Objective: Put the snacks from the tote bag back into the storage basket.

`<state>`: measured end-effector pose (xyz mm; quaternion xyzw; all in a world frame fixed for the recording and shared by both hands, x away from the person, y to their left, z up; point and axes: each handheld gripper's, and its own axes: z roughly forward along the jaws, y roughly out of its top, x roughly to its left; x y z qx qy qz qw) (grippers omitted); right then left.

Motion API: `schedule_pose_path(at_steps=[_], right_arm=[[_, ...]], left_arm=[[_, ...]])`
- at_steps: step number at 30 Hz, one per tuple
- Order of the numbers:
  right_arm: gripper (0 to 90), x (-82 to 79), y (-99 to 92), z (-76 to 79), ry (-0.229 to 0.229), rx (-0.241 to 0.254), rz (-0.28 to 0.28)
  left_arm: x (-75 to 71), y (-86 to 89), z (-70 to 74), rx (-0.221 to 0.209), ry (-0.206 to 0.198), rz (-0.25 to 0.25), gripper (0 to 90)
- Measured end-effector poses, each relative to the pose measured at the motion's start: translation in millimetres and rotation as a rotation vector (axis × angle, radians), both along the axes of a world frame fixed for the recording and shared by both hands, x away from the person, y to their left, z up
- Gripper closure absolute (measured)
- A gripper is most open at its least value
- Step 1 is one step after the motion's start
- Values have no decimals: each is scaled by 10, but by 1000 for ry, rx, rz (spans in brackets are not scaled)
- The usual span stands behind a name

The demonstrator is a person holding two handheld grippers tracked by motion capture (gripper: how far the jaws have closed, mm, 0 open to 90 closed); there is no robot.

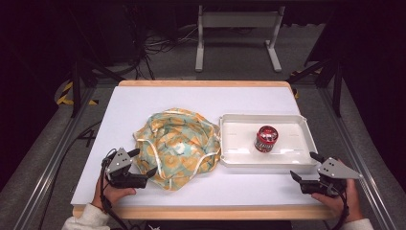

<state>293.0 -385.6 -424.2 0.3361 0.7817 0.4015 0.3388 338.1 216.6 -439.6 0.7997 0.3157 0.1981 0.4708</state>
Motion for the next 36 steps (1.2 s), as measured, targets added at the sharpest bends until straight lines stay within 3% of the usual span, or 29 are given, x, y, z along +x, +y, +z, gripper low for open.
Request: schedule_pose_path(at_steps=[14,20,36], right_arm=[[72,-104,-72,-62,-33,53,-25],[72,-98,-36,-78,-39,27,-36],[76,-68,-28,-68,-52,35,-49]], left_arm=[[0,9,-12,-9,3,-19,79],[-28,20,6,-15,-9,-18,79],[-28,6,-7,4,-4,-15,79]])
